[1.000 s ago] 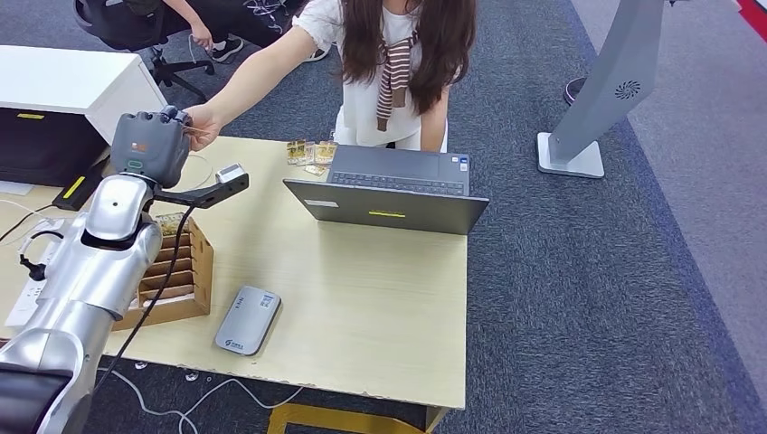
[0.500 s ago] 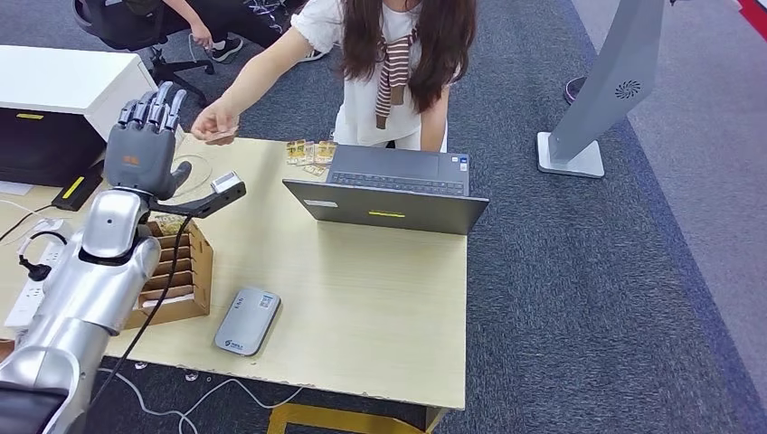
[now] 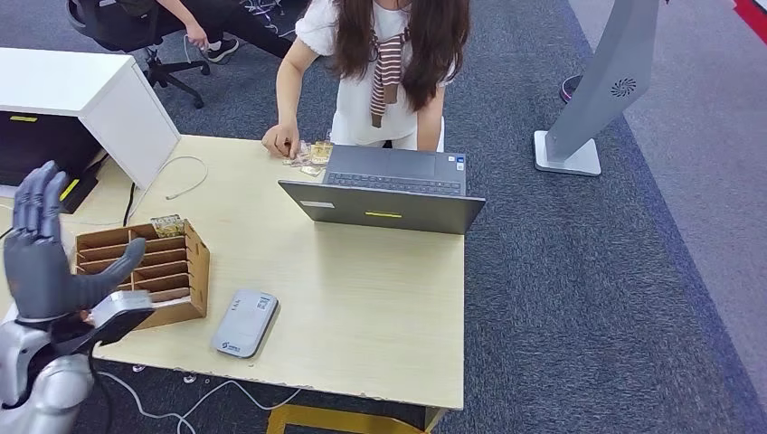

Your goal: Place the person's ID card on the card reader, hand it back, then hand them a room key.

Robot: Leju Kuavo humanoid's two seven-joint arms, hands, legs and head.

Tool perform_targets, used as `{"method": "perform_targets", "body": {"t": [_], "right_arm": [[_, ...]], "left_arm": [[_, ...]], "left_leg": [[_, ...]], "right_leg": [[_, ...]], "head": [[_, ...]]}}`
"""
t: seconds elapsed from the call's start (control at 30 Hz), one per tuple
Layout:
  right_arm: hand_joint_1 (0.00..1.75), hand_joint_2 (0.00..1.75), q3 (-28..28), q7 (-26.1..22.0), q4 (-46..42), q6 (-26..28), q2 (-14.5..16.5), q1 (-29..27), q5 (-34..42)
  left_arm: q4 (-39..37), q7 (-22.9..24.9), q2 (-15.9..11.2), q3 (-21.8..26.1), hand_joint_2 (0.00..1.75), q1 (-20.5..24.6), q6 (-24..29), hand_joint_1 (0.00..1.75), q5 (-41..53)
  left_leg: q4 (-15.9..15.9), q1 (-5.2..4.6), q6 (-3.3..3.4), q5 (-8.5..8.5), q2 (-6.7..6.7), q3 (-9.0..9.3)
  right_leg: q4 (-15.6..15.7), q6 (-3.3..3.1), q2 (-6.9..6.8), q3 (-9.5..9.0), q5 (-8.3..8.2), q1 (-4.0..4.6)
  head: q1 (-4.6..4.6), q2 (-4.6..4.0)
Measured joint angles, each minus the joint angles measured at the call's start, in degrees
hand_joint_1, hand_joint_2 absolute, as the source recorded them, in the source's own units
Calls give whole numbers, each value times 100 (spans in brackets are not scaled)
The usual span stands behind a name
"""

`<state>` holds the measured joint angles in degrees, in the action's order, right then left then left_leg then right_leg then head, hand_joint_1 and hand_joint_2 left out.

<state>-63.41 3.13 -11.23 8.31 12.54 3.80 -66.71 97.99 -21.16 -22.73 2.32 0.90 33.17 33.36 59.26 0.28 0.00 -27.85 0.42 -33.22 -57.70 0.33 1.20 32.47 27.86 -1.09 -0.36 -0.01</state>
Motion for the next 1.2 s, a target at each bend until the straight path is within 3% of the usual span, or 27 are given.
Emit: {"method": "perform_targets", "body": {"t": [0.07, 0.17, 0.27, 0.33, 0.5, 0.63, 0.73, 0.87, 1.03, 1.2], "right_arm": [[0, 175, -50, -65, 0, 8, 1, -21, 64], [0, 175, -129, -191, 0, -2, 4, -25, 153], [0, 175, -199, -253, -1, -2, 5, -40, 213], [0, 175, -232, -268, -1, -2, 5, -48, 222], [0, 175, -259, -275, -2, 4, 7, -41, 225], [0, 175, -313, -324, -3, 26, 7, -43, 246], [0, 175, -340, -340, -7, 58, 5, -55, 216], [0, 175, -341, -380, -9, 87, -5, -61, 157], [0, 175, -341, -390, -9, 104, -8, -61, 105], [0, 175, -341, -370, -9, 131, -9, -74, 20]], "left_arm": [[302, -737, 222, 834, 175, -476, -797, 0, -1288], [460, -1319, 736, 2404, 175, -805, -2760, 0, -2725], [448, -1480, 1174, 3876, 175, -847, -4220, 0, -3172], [441, -1518, 1412, 4601, 175, -827, -4607, 0, -3096], [438, -1374, 1810, 5679, 175, -729, -4838, 0, -3053], [-60, -555, 1952, 6500, 175, -491, -5376, 0, -4159], [-1159, 90, 1883, 7335, 175, -238, -5502, 0, -5241], [-2922, 212, 1628, 8009, 175, -117, -5062, 0, -6254], [-4808, -33, 1595, 8339, 175, -62, -4819, 0, -6693], [-6140, -196, 1892, 8451, 175, -18, -4283, 0, -6624]], "left_leg": [[0, 1, 2, -1, -5, -2], [0, 4, 2, -2, -7, -2], [0, 5, 2, -2, -6, 0], [0, 5, 2, -2, -9, 0], [0, 4, 2, -2, -21, -1], [-1, 2, 3, -2, -33, 1], [-1, 6, 2, -3, -32, 7], [-2, 10, 2, -3, -37, 10], [-1, 2, 3, -3, -54, 8], [0, -15, 12, -5, -53, 10]], "right_leg": [[2, -1, -6, 2, 6, 1], [2, -2, -10, 2, 10, 3], [2, -3, -9, 3, 11, 4], [2, -3, -12, 2, 11, 3], [2, -3, -28, -6, 11, 3], [2, -3, -40, -15, 11, 2], [2, -7, -40, -15, 14, 3], [2, -13, -46, -16, 20, 4], [4, -6, -65, -24, 27, 1], [7, 5, -66, -25, 21, -16]], "head": [[1, 1], [1, 1], [1, 1], [1, 1], [1, 1], [2, 0], [-1, 1], [0, 1], [2, 1], [1, 1]]}}
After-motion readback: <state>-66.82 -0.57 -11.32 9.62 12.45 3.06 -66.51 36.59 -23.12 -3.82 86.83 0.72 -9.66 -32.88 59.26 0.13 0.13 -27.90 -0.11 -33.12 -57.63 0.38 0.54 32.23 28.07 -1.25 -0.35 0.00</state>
